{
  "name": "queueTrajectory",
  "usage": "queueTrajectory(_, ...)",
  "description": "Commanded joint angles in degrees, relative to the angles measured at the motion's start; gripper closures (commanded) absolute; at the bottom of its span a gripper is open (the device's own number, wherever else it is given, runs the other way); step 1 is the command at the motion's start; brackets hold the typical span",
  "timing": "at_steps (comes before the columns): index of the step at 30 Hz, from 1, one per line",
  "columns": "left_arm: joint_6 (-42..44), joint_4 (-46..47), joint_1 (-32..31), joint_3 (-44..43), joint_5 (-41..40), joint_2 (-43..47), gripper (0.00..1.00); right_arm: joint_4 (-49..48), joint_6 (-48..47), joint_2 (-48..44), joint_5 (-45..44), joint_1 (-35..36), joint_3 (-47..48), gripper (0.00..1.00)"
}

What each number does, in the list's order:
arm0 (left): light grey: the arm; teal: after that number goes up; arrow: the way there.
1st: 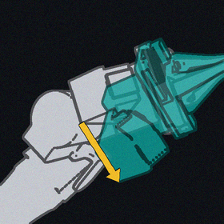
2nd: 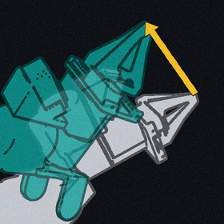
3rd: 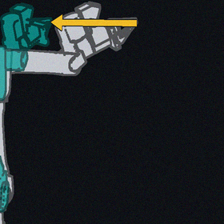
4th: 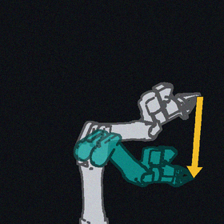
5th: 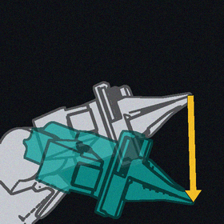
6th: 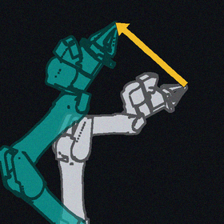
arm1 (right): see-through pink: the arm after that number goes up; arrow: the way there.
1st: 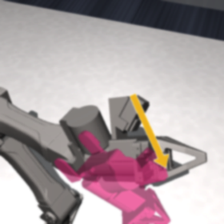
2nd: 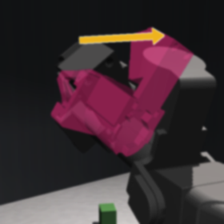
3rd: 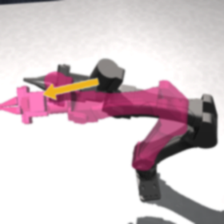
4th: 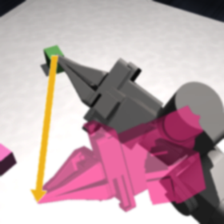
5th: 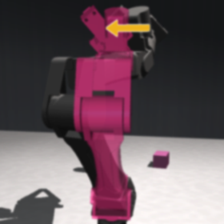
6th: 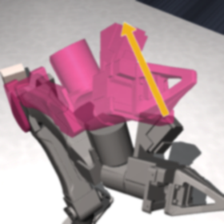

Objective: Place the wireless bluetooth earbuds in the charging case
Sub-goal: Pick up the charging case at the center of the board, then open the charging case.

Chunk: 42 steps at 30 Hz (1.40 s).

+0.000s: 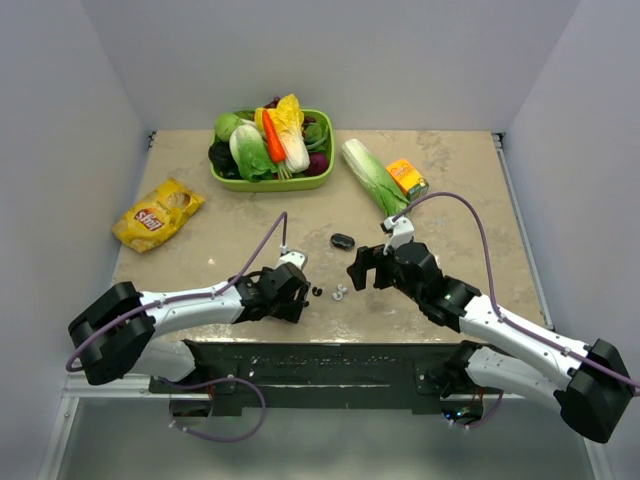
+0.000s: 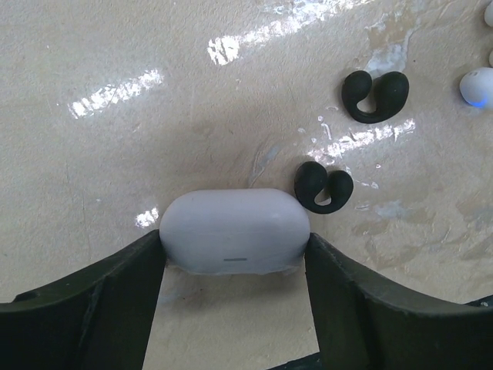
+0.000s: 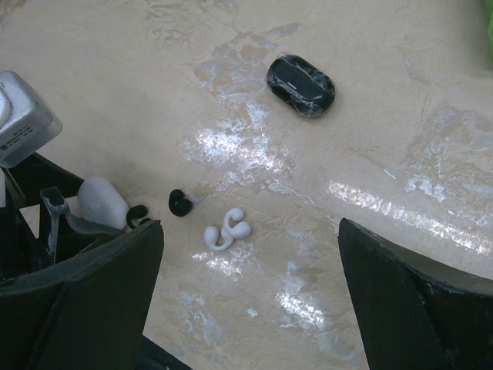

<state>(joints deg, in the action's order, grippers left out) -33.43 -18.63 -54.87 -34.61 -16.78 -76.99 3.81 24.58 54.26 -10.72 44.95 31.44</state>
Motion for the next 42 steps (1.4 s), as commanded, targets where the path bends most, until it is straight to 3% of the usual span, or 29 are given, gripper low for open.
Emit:
queueTrajectory(1, -0.1, 0.5, -0.4, -0.5, 0.4, -0.5, 0.34, -2.0, -0.3, 0.1, 0.9, 0.0, -0.2, 0.02)
queueTrajectory(6, -0.8, 0.4, -0.8, -0.4, -1.2, 1.0, 0.6, -1.5, 0.0, -0.1, 0.5, 0.1, 0.0, 0.02)
queueTrajectory(8, -0.8, 1.4, -1.7, 0.0, -2.6, 3.2, 0.65, -0.9, 0.7, -0.6, 0.3, 0.0, 0.9, 0.02)
queueTrajectory(16, 2.9, 15.4, -1.9, 3.0, -4.8, 18.1, 1.0, 0.8, 5.4, -2.8, 1.8, 0.0, 7.0, 0.02)
queueTrajectory(22, 11.6, 43.0, -1.9, 12.7, -0.3, 22.1, 1.0, 1.1, 5.7, -3.1, 3.6, 0.0, 11.8, 0.04)
queueTrajectory(26, 22.5, 69.8, -2.0, 20.9, 3.4, 19.2, 1.0, 4.5, 1.4, -2.3, 6.4, 0.0, 16.4, 0.03)
queueTrajectory(30, 33.2, 89.0, -2.0, 27.7, 11.7, 14.6, 1.0, 8.3, -1.5, -0.3, 8.5, 0.0, 18.8, 0.02)
queueTrajectory(34, 39.2, 94.0, -2.0, 26.9, 16.4, 11.8, 1.0, 12.0, -3.3, 3.6, 10.5, 0.1, 19.4, 0.02)
queueTrajectory(36, 40.9, 93.1, -2.0, 25.7, 20.6, 11.4, 1.0, 12.1, -3.7, 3.8, 12.3, 0.0, 18.7, 0.02)
queueTrajectory(42, 43.1, 86.9, -2.0, 22.8, 23.4, 11.5, 1.0, 10.5, -4.2, 4.2, 14.5, 0.7, 18.7, 0.03)
